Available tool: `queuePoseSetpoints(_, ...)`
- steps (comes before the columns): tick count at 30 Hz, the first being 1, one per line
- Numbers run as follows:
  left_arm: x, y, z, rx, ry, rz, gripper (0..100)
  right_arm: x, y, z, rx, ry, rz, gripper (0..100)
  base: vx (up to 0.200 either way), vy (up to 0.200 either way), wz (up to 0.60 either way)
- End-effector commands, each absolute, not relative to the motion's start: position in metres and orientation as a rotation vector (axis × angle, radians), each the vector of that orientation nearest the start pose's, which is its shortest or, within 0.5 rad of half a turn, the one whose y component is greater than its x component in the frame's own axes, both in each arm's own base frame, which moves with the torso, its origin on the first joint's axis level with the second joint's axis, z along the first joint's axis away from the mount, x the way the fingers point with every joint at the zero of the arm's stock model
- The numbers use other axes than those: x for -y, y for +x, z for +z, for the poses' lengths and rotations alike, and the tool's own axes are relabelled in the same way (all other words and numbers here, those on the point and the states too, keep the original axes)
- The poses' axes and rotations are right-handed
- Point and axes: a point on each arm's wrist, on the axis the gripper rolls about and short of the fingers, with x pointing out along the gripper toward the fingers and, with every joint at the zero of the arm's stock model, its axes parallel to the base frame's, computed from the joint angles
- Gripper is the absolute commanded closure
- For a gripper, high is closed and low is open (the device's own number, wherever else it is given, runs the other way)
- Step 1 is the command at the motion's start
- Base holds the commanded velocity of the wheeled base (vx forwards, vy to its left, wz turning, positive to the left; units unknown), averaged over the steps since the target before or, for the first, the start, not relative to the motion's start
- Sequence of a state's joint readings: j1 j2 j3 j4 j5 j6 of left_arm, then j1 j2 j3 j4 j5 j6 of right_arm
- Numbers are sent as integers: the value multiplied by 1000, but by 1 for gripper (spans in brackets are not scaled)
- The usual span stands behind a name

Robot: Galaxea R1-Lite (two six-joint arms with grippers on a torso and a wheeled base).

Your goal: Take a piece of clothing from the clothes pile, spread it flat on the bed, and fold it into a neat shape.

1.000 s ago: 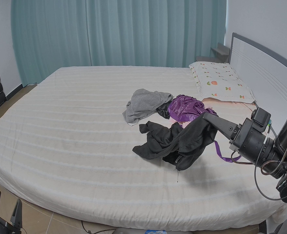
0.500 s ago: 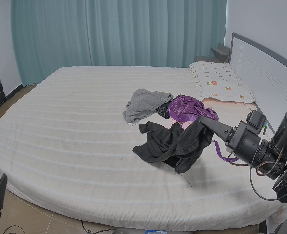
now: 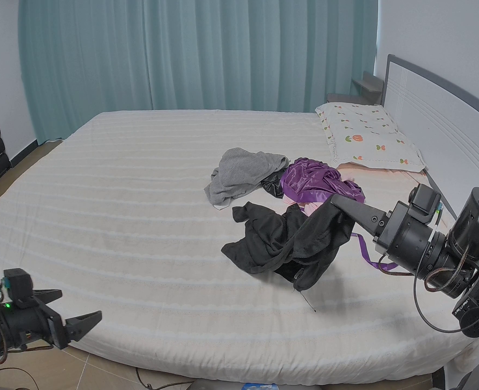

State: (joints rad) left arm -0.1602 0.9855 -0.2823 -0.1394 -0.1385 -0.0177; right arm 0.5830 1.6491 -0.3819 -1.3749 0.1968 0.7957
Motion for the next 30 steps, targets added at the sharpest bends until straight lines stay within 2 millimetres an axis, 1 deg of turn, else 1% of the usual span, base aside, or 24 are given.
queuePoseSetpoints(1, 47, 152, 104, -801, 26, -407, 0, -143, 209, 178, -149, 769, 800, 100, 0, 0, 0)
queuePoseSetpoints(3, 60, 171, 93, -832, 46, -447, 0, -145, 212, 189, -106, 774, 820, 100, 0, 0, 0)
queuePoseSetpoints(5, 74, 190, 78, -855, 63, -476, 0, -147, 214, 193, -83, 762, 826, 100, 0, 0, 0)
queuePoseSetpoints(8, 94, 214, 60, -843, 69, -499, 0, -148, 216, 195, -68, 735, 823, 100, 0, 0, 0)
queuePoseSetpoints(9, 104, 224, 52, -822, 68, -502, 0, -148, 216, 195, -63, 724, 823, 100, 0, 0, 0)
queuePoseSetpoints(11, 120, 238, 39, -797, 74, -489, 0, -148, 215, 195, -53, 711, 816, 100, 0, 0, 0)
queuePoseSetpoints(12, 124, 243, 35, -793, 78, -479, 0, -147, 215, 195, -50, 708, 813, 100, 0, 0, 0)
queuePoseSetpoints(14, 142, 261, 15, -775, 108, -444, 0, -147, 216, 195, -39, 695, 794, 100, 0, 0, 0)
queuePoseSetpoints(17, 163, 284, -6, -750, 133, -417, 0, -148, 216, 195, -29, 680, 793, 100, 0, 0, 0)
queuePoseSetpoints(19, 169, 290, -10, -747, 133, -418, 0, -148, 216, 196, -23, 678, 795, 100, 0, 0, 0)
queuePoseSetpoints(20, 176, 298, -22, -754, 136, -424, 0, -149, 217, 200, -9, 675, 798, 100, 0, 0, 0)
queuePoseSetpoints(22, 185, 309, -35, -742, 139, -428, 0, -149, 217, 201, 1, 668, 800, 100, 0, 0, 0)
queuePoseSetpoints(25, 196, 326, -40, -686, 105, -430, 0, -149, 217, 202, 5, 662, 800, 100, 0, 0, 0)
queuePoseSetpoints(29, 211, 342, -54, -660, 72, -431, 0, -149, 217, 201, 3, 662, 801, 100, 0, 0, 0)
queuePoseSetpoints(30, 216, 349, -56, -639, 66, -430, 0, -149, 217, 201, 3, 662, 801, 100, 0, 0, 0)
